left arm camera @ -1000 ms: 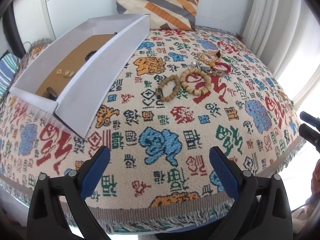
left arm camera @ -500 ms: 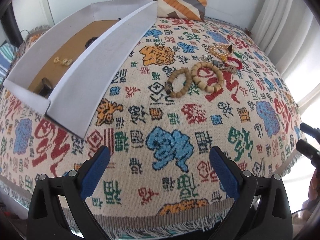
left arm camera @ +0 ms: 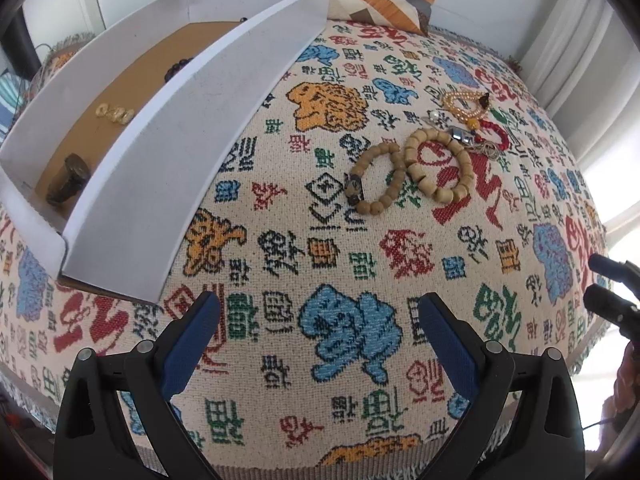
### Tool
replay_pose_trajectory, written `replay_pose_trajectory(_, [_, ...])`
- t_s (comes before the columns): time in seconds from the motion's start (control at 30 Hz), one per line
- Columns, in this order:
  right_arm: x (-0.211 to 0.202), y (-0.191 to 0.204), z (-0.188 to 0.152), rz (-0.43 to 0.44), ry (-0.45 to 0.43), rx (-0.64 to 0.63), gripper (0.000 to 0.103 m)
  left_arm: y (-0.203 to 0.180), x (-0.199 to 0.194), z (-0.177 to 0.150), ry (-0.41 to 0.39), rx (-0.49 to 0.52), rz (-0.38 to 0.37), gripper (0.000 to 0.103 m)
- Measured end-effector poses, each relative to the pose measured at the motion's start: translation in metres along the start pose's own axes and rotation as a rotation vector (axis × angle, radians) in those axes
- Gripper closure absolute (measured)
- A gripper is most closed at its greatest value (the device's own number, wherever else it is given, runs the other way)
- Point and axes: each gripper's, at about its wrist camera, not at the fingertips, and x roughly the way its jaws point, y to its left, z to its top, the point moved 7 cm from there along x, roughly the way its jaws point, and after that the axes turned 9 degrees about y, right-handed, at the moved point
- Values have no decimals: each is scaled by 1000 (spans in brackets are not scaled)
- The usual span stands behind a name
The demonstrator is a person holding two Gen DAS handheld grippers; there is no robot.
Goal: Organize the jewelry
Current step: 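Move the left tool toward the small dark wooden bead bracelet while the right tool approaches the pale bead bracelet, then close the left tool on the small dark wooden bead bracelet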
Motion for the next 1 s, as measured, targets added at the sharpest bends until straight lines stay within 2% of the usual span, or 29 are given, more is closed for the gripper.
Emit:
replay_pose_trajectory(0.1, [9,2,1,-5,28,1,3,0,2,1,12,7,7,4])
replay_pose_trajectory(0.23, [18,2,12,28,72,18,3,1,4,7,53,0,-21,4])
replay_pose_trajectory(0.4, [20,1,55,105,104,80,3,-1,6,32,101,-8,-87,4])
replay_pose_trajectory(0.5, [20,3,86,138,102,116,5,0,15,52,125,-36,-97,4])
replay_pose_trajectory(0.6, [32,5,110,167,129,153,15,0,28,70,145,-61,-93,4])
replay_pose_trajectory(0.67, [44,3,118,189,158,194,31,1,36,80,148,-66,-68,6])
replay_pose_trajectory(0.73, [57,1,125,190,188,231,38,2,43,88,149,-73,-43,10])
replay_pose_trajectory(0.8, [69,3,129,168,206,235,39,2,50,93,155,-72,-37,10])
replay_pose_trajectory(0.9, [86,8,132,125,235,212,51,4,63,96,172,-83,-10,16])
replay_pose_trajectory(1.0, [103,11,135,57,248,186,55,3,73,95,192,-85,4,19])
